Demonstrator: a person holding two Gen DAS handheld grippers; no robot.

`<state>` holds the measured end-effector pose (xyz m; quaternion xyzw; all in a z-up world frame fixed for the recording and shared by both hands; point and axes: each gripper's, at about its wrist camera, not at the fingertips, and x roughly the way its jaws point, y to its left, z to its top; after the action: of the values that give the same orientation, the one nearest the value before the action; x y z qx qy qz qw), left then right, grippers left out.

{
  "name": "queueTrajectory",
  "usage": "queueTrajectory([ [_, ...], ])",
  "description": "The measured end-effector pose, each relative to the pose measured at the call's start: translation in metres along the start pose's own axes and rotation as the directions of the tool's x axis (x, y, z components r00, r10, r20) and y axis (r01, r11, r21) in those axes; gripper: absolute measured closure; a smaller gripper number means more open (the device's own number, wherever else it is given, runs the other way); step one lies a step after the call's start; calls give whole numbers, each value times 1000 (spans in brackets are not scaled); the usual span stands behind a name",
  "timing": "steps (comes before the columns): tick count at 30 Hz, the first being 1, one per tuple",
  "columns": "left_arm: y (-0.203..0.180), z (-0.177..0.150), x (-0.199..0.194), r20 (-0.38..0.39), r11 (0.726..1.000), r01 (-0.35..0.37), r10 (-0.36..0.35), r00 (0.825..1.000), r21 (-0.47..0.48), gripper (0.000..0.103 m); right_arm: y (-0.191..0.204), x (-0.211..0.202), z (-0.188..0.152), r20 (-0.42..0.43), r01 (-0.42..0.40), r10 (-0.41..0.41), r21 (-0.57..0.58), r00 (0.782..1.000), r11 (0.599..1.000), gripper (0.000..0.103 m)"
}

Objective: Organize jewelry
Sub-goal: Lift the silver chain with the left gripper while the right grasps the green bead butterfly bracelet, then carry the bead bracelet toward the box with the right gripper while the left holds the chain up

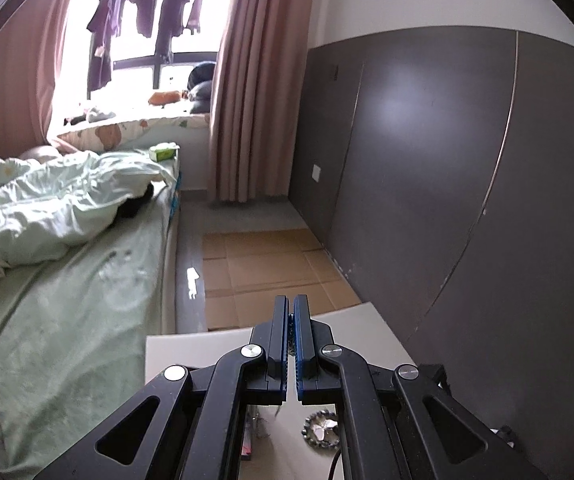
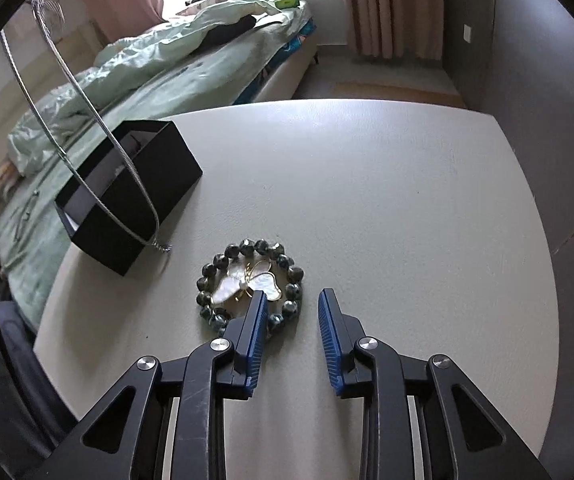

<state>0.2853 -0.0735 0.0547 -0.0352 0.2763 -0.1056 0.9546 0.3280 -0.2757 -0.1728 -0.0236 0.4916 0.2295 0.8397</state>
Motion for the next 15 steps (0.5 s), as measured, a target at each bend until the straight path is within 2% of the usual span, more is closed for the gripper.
queueTrajectory([
  [3,3,6,-4,6,1000,-7,7,1000,8,101,6,1,1,1,36,-36,-32,999,999,75],
  [6,6,14,-10,13,1000,-11,11,1000,9,101,10,2,0,3,86,-86,-74,996,994,88],
  [7,7,16,-13,18,1000,-13,13,1000,11,101,9,1,-1,0,78,-78,-65,997,995,93],
  [11,9,31,-27,40,999,-11,10,999,33,101,-2,-6,-2,3,3,-3,-5,1000,1000,93],
  [15,16,43,-35,42,1000,0,-1,999,28,101,-9,-26,-1,79,-57,54,33,995,998,93],
])
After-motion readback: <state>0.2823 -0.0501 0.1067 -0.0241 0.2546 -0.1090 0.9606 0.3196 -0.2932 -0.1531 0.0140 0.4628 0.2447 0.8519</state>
